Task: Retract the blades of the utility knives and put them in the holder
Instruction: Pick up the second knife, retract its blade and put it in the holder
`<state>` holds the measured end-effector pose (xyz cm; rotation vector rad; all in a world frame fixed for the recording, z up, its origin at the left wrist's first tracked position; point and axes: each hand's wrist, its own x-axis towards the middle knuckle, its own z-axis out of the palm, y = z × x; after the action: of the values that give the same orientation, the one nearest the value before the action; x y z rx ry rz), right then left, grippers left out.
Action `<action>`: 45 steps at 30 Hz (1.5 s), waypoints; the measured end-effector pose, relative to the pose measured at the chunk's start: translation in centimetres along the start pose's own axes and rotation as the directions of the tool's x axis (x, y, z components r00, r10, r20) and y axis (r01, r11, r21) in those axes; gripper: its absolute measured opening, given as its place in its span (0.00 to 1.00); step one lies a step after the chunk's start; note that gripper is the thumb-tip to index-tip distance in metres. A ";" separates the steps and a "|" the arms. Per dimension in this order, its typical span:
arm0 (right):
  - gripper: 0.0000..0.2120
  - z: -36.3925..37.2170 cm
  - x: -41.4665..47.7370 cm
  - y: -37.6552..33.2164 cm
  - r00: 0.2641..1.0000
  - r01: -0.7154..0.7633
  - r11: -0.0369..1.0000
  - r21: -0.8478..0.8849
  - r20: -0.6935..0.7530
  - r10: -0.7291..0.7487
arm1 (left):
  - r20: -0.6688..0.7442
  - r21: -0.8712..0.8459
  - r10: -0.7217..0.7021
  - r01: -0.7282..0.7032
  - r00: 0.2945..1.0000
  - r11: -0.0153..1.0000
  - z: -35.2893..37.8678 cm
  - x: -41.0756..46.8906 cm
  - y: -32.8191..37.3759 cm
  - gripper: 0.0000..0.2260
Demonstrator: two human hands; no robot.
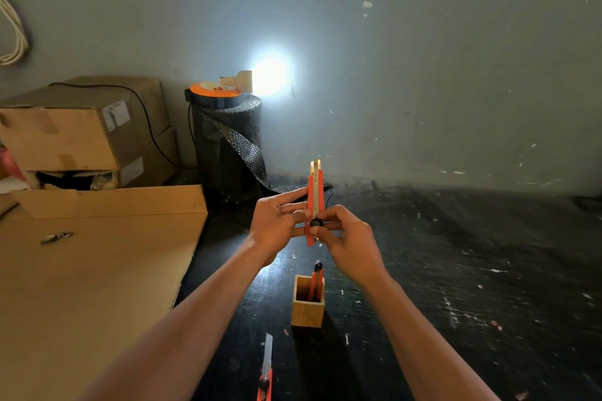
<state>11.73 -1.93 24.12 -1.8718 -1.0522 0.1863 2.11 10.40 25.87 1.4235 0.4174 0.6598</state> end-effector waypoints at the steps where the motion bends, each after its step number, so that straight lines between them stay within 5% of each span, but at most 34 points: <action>1: 0.09 0.0 0.0 0.1 1.000 0.000 1.000 0.005 -0.003 0.000 | -0.002 -0.001 -0.004 0.004 1.000 1.000 0.0 0.1 -0.1 0.22; 25: 0.11 0.7 0.3 1.7 0.999 0.014 1.000 0.008 0.049 -0.015 | -0.004 0.051 -0.006 0.006 1.000 0.999 -0.8 0.6 -1.7 0.20; 42: 0.16 1.9 3.7 4.9 0.992 -0.102 0.972 0.212 -0.052 0.116 | 0.015 0.005 -0.101 0.101 0.995 0.995 -0.9 1.1 -7.8 0.19; 45: 0.13 2.6 3.9 6.4 0.991 -0.110 0.974 0.197 -0.053 0.122 | -0.080 0.141 -0.123 0.134 0.989 0.981 -1.5 1.9 -10.4 0.17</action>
<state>16.52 1.48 18.81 -1.7519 -0.8498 0.2841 4.32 12.63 15.70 1.5008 0.6195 0.5853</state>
